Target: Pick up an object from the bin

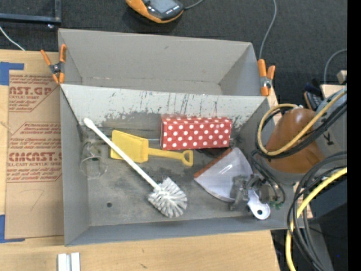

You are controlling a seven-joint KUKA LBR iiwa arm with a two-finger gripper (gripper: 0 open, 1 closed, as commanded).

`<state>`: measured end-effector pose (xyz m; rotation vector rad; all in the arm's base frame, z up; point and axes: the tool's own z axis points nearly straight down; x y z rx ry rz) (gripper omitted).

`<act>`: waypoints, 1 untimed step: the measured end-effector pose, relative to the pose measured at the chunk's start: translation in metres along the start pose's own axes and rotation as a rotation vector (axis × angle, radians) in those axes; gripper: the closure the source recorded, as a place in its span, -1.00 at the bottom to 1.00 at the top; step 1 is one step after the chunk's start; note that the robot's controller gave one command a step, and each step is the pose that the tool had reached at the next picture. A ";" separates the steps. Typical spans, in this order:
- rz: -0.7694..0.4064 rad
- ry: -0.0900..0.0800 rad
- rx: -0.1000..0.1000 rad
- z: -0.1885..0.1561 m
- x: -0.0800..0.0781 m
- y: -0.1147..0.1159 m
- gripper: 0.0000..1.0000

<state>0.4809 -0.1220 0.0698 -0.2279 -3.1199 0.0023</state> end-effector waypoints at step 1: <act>0.000 0.002 0.000 -0.005 0.001 0.000 1.00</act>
Offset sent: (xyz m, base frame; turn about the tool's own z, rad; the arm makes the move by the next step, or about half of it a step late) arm 0.0001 0.0000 0.0010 0.0000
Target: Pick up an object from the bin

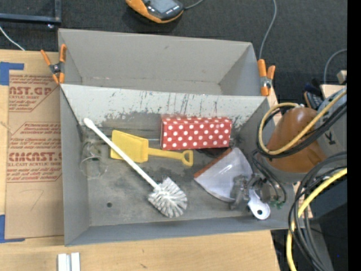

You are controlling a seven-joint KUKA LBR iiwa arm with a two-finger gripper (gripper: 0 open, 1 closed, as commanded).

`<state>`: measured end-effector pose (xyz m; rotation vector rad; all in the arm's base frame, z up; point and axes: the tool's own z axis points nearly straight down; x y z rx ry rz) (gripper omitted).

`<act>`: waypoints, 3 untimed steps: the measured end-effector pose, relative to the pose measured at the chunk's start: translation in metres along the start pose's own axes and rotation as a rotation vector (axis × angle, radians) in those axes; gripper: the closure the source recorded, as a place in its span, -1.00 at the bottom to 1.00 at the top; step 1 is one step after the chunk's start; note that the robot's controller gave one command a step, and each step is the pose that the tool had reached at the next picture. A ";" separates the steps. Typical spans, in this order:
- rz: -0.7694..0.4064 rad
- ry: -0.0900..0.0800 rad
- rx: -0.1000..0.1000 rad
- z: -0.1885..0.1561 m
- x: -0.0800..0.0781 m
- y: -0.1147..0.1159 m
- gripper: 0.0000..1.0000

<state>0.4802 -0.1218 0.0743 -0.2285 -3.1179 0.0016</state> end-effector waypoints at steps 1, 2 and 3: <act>0.000 0.000 0.000 -0.010 0.000 0.000 1.00; 0.000 0.008 -0.001 -0.022 0.002 0.000 1.00; 0.000 0.000 -0.001 -0.055 0.001 0.000 1.00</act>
Offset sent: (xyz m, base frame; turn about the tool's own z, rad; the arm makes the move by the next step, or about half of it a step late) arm 0.0002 0.0001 0.0842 0.0000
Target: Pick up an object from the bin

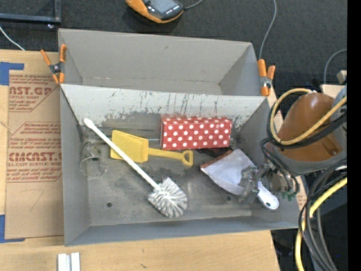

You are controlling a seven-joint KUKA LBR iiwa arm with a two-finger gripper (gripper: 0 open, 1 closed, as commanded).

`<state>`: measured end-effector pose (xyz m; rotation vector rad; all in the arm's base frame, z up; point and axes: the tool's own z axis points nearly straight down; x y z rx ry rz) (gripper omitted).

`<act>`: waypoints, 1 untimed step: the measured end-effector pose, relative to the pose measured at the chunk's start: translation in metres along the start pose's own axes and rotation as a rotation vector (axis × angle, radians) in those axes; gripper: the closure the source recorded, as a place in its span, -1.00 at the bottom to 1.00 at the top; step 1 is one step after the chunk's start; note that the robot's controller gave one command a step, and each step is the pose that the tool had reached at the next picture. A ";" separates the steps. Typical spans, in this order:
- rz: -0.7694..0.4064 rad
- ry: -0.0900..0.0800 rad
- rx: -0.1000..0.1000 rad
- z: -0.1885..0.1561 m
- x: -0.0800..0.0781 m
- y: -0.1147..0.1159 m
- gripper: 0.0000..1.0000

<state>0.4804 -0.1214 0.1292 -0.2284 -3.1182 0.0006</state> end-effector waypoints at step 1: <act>0.000 0.004 0.000 -0.003 0.001 0.000 1.00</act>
Offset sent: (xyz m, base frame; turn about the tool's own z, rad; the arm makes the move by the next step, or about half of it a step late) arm 0.0000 0.0000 0.0397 0.0000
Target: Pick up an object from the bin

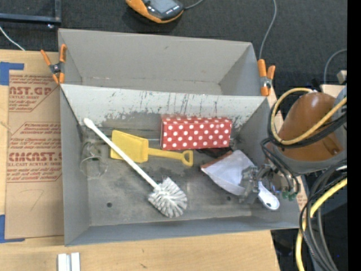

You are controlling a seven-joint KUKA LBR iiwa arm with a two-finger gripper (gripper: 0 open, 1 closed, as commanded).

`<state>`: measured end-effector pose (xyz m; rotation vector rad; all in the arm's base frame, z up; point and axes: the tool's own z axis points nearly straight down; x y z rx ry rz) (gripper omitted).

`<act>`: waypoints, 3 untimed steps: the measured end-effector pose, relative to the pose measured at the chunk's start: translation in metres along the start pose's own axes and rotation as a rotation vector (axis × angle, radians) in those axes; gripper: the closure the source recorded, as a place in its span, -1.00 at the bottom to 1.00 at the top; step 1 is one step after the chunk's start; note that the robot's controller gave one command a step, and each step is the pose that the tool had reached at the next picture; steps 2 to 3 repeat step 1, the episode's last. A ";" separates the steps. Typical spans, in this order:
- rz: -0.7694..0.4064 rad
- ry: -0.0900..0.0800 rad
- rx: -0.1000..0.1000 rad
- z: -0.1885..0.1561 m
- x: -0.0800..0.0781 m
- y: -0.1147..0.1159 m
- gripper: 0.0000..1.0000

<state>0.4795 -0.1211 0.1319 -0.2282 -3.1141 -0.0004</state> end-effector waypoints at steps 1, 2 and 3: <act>0.000 -0.001 0.000 -0.020 0.001 0.000 1.00; 0.000 -0.001 0.000 -0.020 0.001 0.000 1.00; 0.000 -0.001 0.000 -0.020 0.001 0.000 1.00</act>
Offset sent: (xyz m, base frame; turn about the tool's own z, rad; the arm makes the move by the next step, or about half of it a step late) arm 0.0001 0.0000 0.0122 0.0000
